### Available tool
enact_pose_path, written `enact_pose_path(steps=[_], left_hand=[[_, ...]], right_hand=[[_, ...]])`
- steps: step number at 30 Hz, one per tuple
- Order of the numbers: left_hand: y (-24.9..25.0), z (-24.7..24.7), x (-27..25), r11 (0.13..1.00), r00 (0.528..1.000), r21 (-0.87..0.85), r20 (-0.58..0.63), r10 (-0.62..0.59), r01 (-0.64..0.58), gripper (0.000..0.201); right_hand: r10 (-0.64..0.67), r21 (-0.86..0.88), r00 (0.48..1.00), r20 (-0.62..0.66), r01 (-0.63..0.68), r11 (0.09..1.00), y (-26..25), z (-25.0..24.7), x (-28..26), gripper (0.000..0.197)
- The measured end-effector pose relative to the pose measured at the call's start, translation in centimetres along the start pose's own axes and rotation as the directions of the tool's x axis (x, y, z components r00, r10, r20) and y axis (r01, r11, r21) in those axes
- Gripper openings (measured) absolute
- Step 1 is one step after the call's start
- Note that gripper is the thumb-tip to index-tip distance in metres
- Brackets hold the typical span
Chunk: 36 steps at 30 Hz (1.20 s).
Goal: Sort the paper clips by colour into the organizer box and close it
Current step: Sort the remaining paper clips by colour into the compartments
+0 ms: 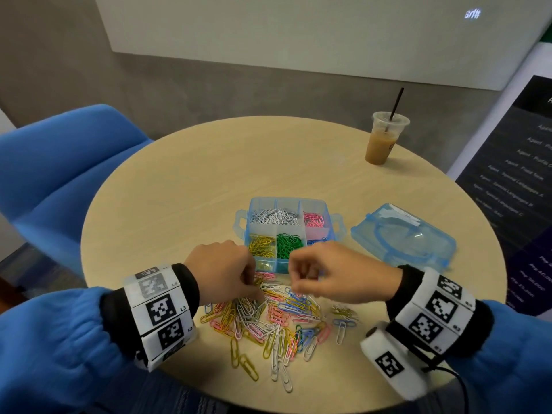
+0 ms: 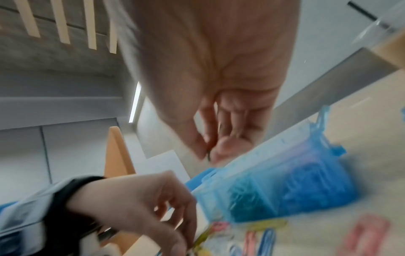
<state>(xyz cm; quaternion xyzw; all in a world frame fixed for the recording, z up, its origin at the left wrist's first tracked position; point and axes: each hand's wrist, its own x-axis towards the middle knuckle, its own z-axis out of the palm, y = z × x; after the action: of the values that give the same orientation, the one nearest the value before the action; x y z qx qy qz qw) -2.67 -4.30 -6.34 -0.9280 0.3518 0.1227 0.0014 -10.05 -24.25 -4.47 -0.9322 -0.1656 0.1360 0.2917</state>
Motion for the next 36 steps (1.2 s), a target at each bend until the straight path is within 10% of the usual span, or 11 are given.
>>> enact_pose_path(steps=[5,23,36], left_hand=[[0.4,0.4,0.1,0.998,1.0,-0.048,-0.003,-0.028,0.027,0.05],[1.2,1.0,0.8,0.964,0.992,-0.267,0.121,0.04,-0.006,0.022],[0.9,-0.4,-0.1,0.799,0.988,-0.582,-0.079,0.129,-0.151,0.013]], right_hand=[[0.083,0.02,0.88,-0.468,-0.083,0.996,1.2,-1.8,1.0,0.003],[-0.047,-0.105,0.961,-0.272,0.019,0.994,1.4,-0.1,0.1,0.01],[-0.05,0.049,0.981,-0.189,0.061,0.997,-0.5,0.6,1.4,0.004]])
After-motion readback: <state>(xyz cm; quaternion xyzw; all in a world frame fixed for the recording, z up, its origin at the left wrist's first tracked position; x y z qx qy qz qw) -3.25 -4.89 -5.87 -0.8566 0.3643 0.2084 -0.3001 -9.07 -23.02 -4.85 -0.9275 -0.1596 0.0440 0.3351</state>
